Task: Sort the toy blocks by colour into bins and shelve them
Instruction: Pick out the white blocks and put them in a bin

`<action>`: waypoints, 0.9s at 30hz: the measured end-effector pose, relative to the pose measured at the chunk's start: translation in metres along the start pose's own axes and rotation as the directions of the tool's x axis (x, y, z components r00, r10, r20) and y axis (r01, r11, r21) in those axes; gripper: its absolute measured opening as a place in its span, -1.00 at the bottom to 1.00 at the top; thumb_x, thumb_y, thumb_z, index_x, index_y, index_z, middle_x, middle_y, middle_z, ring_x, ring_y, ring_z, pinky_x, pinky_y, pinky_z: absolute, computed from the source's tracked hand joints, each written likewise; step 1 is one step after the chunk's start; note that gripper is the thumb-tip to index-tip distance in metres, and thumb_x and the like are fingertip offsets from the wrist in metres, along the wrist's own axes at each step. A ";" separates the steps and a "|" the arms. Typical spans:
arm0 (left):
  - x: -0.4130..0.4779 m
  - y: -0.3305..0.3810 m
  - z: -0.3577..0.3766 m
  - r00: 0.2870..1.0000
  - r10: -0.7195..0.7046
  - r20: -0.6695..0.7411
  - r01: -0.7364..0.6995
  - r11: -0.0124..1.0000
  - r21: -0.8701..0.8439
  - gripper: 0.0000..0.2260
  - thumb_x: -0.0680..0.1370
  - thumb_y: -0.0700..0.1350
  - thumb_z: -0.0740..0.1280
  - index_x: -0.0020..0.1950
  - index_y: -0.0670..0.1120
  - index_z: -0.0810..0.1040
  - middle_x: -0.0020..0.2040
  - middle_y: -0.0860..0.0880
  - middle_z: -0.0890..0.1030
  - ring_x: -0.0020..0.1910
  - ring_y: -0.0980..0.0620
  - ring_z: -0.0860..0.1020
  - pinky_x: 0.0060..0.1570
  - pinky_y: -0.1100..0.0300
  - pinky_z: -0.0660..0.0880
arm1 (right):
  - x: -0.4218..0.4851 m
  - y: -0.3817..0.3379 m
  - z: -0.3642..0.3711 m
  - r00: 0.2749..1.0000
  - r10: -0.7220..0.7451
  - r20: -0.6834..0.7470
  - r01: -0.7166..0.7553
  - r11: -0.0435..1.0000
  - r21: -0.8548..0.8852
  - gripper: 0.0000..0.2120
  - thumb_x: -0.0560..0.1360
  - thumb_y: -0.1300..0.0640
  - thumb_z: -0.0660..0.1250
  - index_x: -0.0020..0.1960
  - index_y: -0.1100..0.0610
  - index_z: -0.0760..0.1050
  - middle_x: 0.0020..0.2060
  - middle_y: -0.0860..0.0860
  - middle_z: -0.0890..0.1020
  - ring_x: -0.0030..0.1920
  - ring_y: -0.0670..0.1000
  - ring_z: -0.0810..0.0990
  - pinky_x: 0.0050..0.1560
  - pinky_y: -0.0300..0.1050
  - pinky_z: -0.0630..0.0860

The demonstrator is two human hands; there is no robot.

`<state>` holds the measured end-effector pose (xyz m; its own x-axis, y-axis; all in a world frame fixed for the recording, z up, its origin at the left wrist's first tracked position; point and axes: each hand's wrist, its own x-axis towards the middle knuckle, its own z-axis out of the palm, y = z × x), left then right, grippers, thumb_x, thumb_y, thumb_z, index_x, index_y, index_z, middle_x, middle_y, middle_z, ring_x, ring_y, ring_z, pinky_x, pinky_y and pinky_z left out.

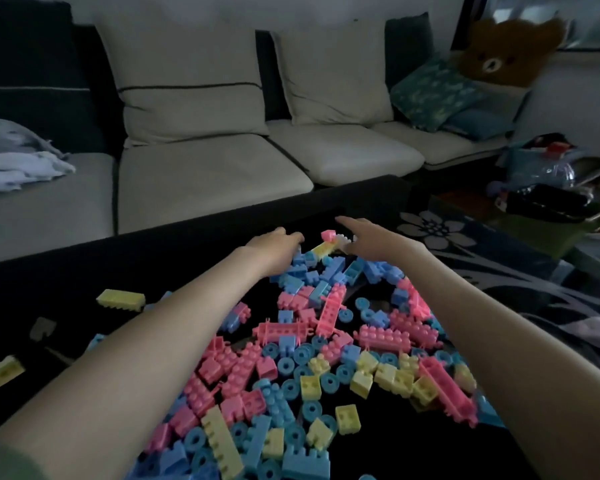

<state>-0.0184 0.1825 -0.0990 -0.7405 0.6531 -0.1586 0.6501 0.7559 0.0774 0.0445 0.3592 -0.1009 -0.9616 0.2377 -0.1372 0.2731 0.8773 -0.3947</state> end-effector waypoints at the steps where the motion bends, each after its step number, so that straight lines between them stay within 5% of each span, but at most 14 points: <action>1: 0.002 -0.001 0.002 1.000 -0.001 -0.006 0.001 1.000 -0.012 -0.60 0.62 -0.18 0.15 0.46 0.03 0.27 0.27 -0.12 0.39 0.13 -0.10 0.49 0.08 0.03 0.50 | 0.004 -0.003 0.005 1.000 0.013 0.022 -0.011 0.998 -0.061 -0.39 0.57 0.17 0.22 0.53 0.02 0.03 0.47 0.13 0.20 0.40 0.16 0.30 0.33 0.03 0.34; 6: 0.007 -0.005 0.001 0.998 -0.031 -0.054 0.026 0.996 -0.086 -0.80 0.62 -0.14 0.17 0.23 -0.06 0.44 0.14 -0.10 0.46 0.01 -0.04 0.49 -0.06 0.11 0.46 | 0.008 -0.011 0.016 1.000 -0.018 -0.020 0.015 0.991 -0.132 -0.56 0.57 0.22 0.18 0.44 0.12 0.23 0.27 0.14 0.41 0.20 0.13 0.44 0.06 -0.08 0.41; 10: 0.002 -0.002 -0.003 0.996 -0.067 0.054 0.075 0.985 -0.157 -0.74 0.58 -0.09 0.26 0.27 -0.07 0.47 0.16 -0.05 0.51 0.03 0.01 0.50 -0.12 0.20 0.42 | -0.006 -0.005 0.011 0.998 -0.042 -0.047 0.038 0.996 -0.083 -0.58 0.53 0.21 0.26 0.37 0.10 0.31 0.20 0.10 0.46 -0.02 0.01 0.46 -0.09 -0.15 0.40; 16: -0.011 0.005 -0.001 0.998 -0.055 0.021 0.059 0.968 -0.243 -0.73 0.56 0.00 0.30 0.20 -0.08 0.55 0.21 -0.06 0.53 0.14 -0.02 0.51 0.03 0.16 0.47 | -0.039 -0.015 -0.007 0.984 -0.015 -0.175 0.020 0.999 0.026 -0.46 0.51 0.24 0.31 0.44 0.08 0.23 0.29 0.12 0.39 0.13 0.07 0.48 -0.05 -0.17 0.43; 21: -0.039 0.011 -0.005 0.954 -0.172 -0.245 0.078 0.934 -0.349 -0.77 0.56 0.02 0.22 0.07 -0.01 0.61 0.34 -0.06 0.40 0.33 -0.14 0.29 0.27 0.09 0.28 | -0.087 -0.042 -0.017 0.986 -0.100 -0.134 0.097 0.995 -0.028 -0.45 0.51 0.23 0.32 0.45 0.07 0.22 0.32 0.11 0.39 0.15 0.04 0.49 0.00 -0.22 0.46; 23: -0.065 0.012 -0.012 0.957 -0.159 -0.243 0.067 0.936 -0.347 -0.82 0.55 0.01 0.22 -0.02 0.00 0.59 0.34 -0.05 0.40 0.32 -0.16 0.30 0.29 0.08 0.30 | -0.109 -0.058 -0.013 0.984 -0.144 -0.105 0.141 0.989 -0.032 -0.46 0.51 0.22 0.33 0.44 0.05 0.24 0.32 0.07 0.39 0.10 0.00 0.49 -0.06 -0.26 0.47; 27: -0.139 0.005 -0.042 0.982 -0.086 -0.171 0.027 0.947 -0.321 -0.83 0.55 -0.05 0.24 0.04 -0.13 0.50 0.06 -0.10 0.56 0.00 -0.09 0.54 -0.12 0.14 0.41 | -0.146 -0.112 -0.011 0.964 -0.263 -0.032 0.261 0.964 -0.042 -0.56 0.52 0.19 0.27 0.38 0.06 0.31 0.24 0.06 0.44 0.10 0.04 0.51 0.09 -0.08 0.50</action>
<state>0.0805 0.0977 -0.0353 -0.8119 0.5838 0.0060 0.5406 0.7479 0.3852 0.1536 0.2309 -0.0271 -0.9999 0.0121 0.0009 0.0109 0.9255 -0.3787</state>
